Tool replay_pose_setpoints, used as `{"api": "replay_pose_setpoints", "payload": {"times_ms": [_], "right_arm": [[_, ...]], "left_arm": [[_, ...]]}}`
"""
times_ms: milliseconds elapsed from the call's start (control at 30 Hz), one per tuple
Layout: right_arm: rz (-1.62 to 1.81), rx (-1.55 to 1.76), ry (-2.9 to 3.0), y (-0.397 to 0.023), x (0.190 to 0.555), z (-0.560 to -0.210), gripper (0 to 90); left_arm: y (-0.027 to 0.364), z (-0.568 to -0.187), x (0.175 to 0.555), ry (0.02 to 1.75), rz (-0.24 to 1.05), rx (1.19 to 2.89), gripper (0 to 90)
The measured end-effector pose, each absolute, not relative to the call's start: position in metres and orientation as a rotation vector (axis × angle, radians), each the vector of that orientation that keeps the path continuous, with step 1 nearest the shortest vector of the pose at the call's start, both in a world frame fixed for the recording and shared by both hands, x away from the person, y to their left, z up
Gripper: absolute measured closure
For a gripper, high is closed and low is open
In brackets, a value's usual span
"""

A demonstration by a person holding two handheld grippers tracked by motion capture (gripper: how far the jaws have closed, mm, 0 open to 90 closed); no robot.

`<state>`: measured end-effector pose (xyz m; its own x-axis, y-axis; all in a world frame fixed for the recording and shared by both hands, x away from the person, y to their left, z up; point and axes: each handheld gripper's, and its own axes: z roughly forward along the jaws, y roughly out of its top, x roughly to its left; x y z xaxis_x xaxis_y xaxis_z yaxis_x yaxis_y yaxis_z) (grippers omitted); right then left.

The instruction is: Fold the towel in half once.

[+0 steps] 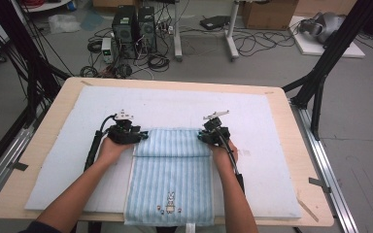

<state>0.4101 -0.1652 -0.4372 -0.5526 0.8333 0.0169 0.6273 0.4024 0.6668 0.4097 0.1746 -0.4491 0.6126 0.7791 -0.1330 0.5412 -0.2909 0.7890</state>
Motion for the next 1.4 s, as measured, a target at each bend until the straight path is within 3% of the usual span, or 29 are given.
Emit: {"api": "replay_pose_setpoints", "payload": {"times_ms": [33,200,667,1233,1400], "right_arm": [[0.898,1.248,2.351,-0.164,0.409,-0.437,84.6],[0.954,1.257,2.321,-0.169,0.405,-0.433,84.8],[1.163,1.223,2.22,-0.193,0.355,-0.403,84.8],[1.252,1.15,2.223,-0.2,0.261,-0.413,84.2],[1.221,1.12,2.274,-0.197,0.244,-0.418,83.6]], "left_arm": [[0.177,-0.45,0.411,1.047,0.308,1.958,78.5],[0.186,-0.445,0.41,1.047,0.218,1.871,86.4],[0.192,-0.405,0.358,0.896,0.164,1.703,87.0],[0.197,-0.421,0.269,0.852,0.156,1.761,86.4],[0.201,-0.427,0.253,0.849,0.16,1.781,81.8]]}}
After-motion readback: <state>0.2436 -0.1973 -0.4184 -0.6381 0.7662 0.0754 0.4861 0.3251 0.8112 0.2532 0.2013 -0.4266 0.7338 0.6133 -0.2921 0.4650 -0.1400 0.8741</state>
